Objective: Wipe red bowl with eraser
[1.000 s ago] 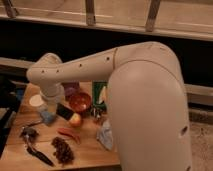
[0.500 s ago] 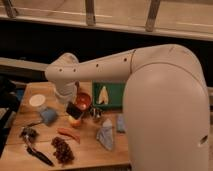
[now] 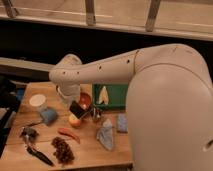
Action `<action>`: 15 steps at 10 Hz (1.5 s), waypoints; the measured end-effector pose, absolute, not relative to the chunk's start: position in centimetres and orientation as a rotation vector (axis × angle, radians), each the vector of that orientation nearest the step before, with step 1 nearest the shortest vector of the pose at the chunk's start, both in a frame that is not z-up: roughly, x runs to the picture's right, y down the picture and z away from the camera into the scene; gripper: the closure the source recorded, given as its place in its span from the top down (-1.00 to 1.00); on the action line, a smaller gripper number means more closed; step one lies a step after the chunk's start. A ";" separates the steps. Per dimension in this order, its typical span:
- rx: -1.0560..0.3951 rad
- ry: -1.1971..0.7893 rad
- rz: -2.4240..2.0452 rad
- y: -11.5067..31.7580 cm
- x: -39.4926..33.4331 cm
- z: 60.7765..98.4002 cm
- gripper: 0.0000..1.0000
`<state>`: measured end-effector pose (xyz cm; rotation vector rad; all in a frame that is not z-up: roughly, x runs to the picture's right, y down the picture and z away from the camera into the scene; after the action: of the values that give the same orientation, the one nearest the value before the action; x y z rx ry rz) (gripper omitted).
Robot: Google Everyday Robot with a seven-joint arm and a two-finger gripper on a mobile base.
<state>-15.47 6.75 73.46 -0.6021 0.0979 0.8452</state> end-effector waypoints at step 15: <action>-0.583 -0.008 1.115 1.2 -10.2 82.5 -1.00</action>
<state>-10.22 1.21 82.51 -0.5833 -0.0077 1.1153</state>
